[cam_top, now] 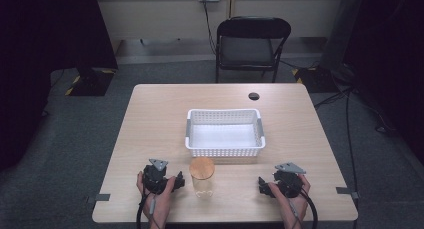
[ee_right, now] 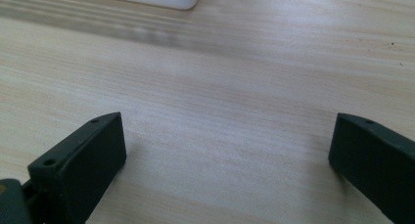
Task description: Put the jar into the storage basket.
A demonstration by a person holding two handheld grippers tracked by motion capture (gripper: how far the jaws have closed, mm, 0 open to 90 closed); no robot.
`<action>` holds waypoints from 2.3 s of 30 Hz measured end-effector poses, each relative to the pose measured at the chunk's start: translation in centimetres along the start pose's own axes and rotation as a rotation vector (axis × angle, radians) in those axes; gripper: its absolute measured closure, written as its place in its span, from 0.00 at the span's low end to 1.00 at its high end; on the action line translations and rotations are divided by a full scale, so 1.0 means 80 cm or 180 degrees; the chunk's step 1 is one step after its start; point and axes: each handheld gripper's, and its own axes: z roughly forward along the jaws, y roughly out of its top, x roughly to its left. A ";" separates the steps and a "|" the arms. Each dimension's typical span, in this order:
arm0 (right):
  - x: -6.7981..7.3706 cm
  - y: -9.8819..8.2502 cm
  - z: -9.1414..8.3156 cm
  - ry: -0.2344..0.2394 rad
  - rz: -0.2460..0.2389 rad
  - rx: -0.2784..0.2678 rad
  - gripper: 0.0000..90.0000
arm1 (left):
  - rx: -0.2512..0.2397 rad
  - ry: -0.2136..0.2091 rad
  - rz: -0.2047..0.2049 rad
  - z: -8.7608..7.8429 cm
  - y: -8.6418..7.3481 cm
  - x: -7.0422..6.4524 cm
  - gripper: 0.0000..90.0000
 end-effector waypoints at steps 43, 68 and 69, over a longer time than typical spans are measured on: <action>0.000 0.000 0.000 -0.0006 -0.0003 0.0002 0.00 | -0.0284 -0.0240 -0.0010 -0.024 -0.005 0.008 0.02; 0.000 0.000 0.000 -0.0007 -0.0001 0.0002 0.00 | -0.0839 -0.0443 -0.0046 -0.077 0.003 0.009 0.02; 0.000 0.000 0.000 -0.0007 -0.0001 0.0002 0.00 | -0.0830 -0.0460 -0.0050 -0.079 0.004 0.009 0.02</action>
